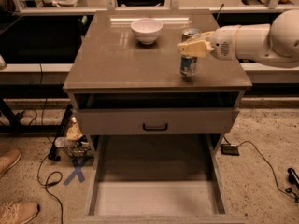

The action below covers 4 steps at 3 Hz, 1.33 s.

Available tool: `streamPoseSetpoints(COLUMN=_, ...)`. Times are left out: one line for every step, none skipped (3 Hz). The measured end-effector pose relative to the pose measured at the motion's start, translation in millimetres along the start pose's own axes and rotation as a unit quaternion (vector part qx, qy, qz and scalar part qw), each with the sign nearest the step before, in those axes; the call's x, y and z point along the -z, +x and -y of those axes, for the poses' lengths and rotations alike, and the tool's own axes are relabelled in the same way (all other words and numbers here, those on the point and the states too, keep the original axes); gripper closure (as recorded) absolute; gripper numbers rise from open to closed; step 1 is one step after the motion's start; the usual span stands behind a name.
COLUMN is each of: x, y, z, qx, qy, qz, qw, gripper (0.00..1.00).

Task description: Place redbull can into middle drawer

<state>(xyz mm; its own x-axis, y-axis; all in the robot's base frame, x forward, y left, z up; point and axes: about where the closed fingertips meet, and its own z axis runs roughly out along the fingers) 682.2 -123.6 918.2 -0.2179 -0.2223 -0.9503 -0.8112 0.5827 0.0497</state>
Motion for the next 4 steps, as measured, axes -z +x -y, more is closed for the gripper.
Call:
streamPoseSetpoints(x=69.8, y=9.7, z=-27.4, qx=-0.001, qy=-0.029, qz=0.001, qw=0.9996, gripper=1.00)
streamPoseSetpoints(x=69.8, y=9.7, z=-27.4, qx=-0.001, qy=-0.029, qz=0.001, qw=0.9996, gripper=1.00)
streamPoseSetpoints(x=82.8, y=23.9, z=-51.1, qx=0.009, qy=-0.042, qz=-0.015, qw=0.9990, gripper=1.00)
streamPoseSetpoints(x=93.3, y=57.4, z=-79.0, qx=0.013, qy=-0.048, qz=-0.023, qw=0.9985, gripper=1.00)
